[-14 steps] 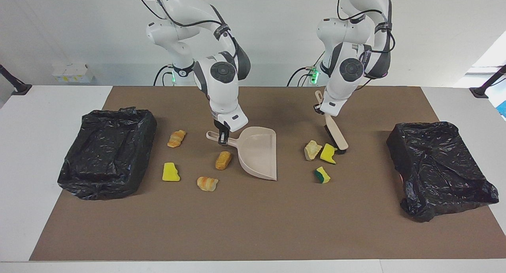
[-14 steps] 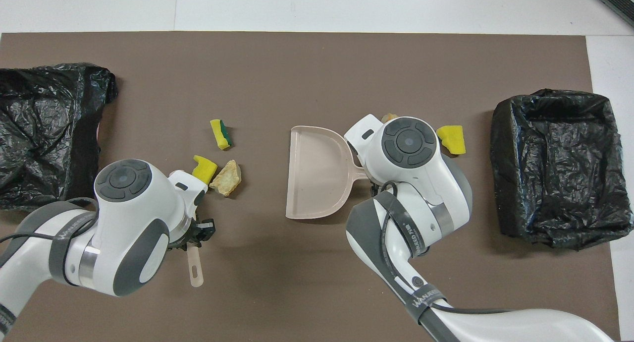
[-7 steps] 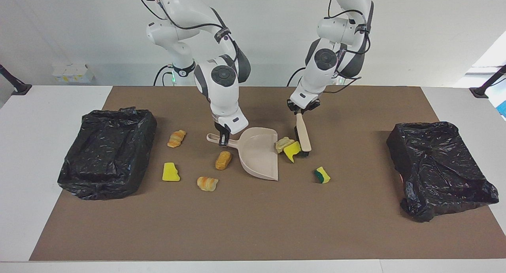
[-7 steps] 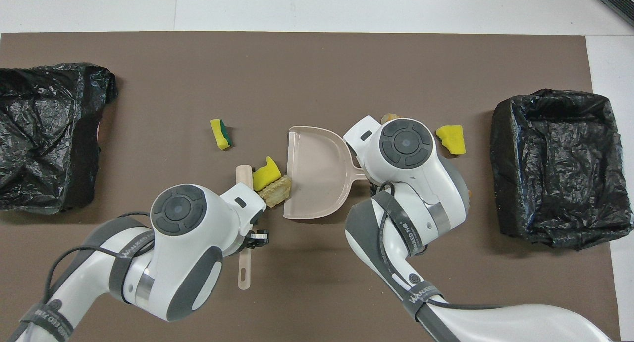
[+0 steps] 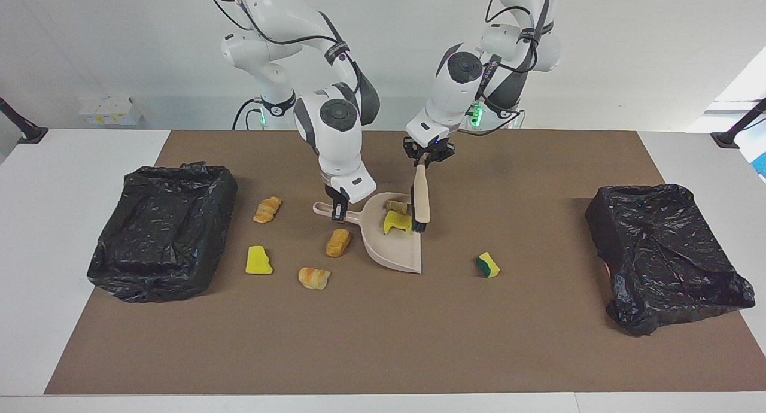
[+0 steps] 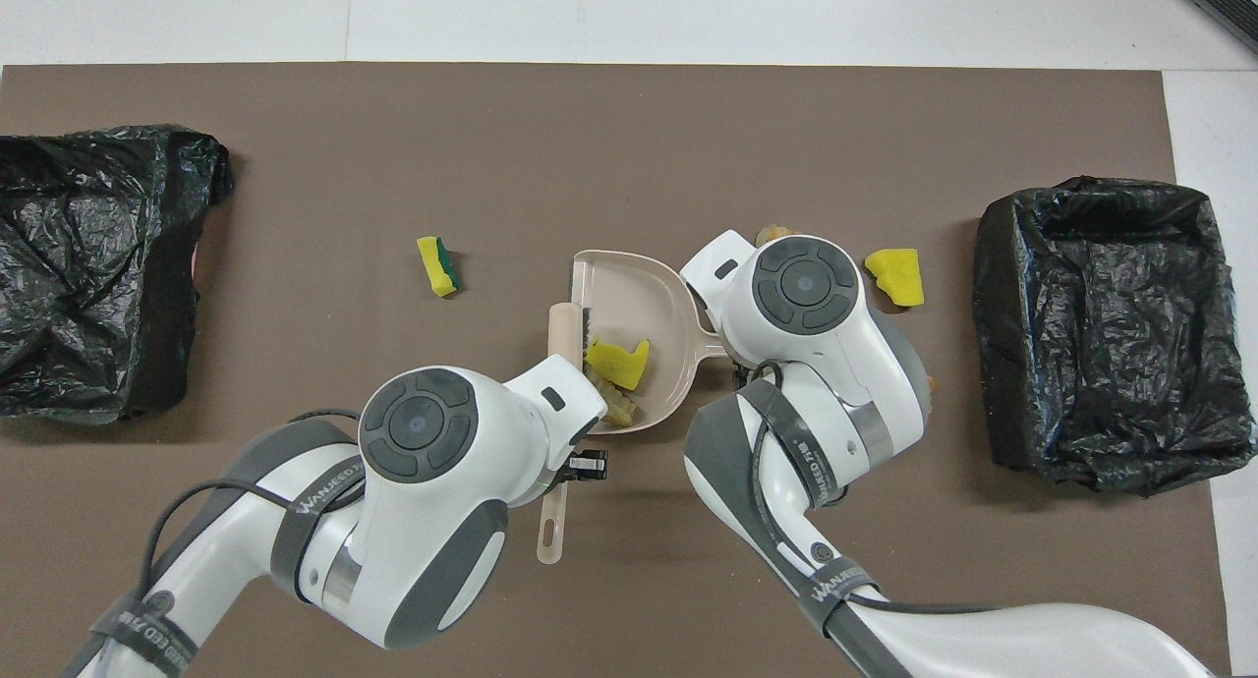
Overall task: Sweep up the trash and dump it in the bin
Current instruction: 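Sweep the sponge and bread pieces into the dustpan with the left gripper, then sweep the remaining yellow sponge into the dustpan with the left gripper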
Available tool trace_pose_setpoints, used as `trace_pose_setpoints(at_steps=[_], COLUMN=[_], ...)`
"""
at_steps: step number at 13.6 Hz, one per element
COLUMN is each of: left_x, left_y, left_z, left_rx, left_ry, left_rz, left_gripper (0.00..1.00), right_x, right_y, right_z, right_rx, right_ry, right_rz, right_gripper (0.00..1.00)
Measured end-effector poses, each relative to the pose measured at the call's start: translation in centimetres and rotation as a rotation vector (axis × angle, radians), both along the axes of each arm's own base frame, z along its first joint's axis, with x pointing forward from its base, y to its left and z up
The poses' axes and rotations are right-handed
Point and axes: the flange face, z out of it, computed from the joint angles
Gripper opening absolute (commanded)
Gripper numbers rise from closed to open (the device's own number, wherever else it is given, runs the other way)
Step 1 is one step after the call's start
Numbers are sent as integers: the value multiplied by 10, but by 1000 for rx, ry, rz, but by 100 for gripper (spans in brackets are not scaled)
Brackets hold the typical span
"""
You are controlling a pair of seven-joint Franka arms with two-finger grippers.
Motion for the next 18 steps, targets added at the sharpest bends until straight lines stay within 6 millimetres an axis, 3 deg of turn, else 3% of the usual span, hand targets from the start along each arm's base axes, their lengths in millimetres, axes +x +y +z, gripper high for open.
trace_pose_setpoints(at_steps=[3, 10, 13, 16, 18], left_x=[31, 129, 154, 163, 166], left_y=[33, 160, 202, 222, 223], left_z=[-2, 6, -2, -22, -40], left_rx=[19, 186, 196, 207, 202], left_ry=[-4, -20, -29, -20, -11], left_rz=[64, 181, 218, 144, 91], left_gripper=[0, 0, 0, 0, 0], right_x=[0, 0, 0, 0, 0], right_y=[0, 0, 0, 0, 1], right_z=[0, 0, 0, 0, 0], right_rx=[0, 1, 2, 2, 2], right_ry=[0, -3, -3, -3, -3], right_rz=[0, 0, 0, 0, 1], right_gripper=[0, 0, 0, 0, 0])
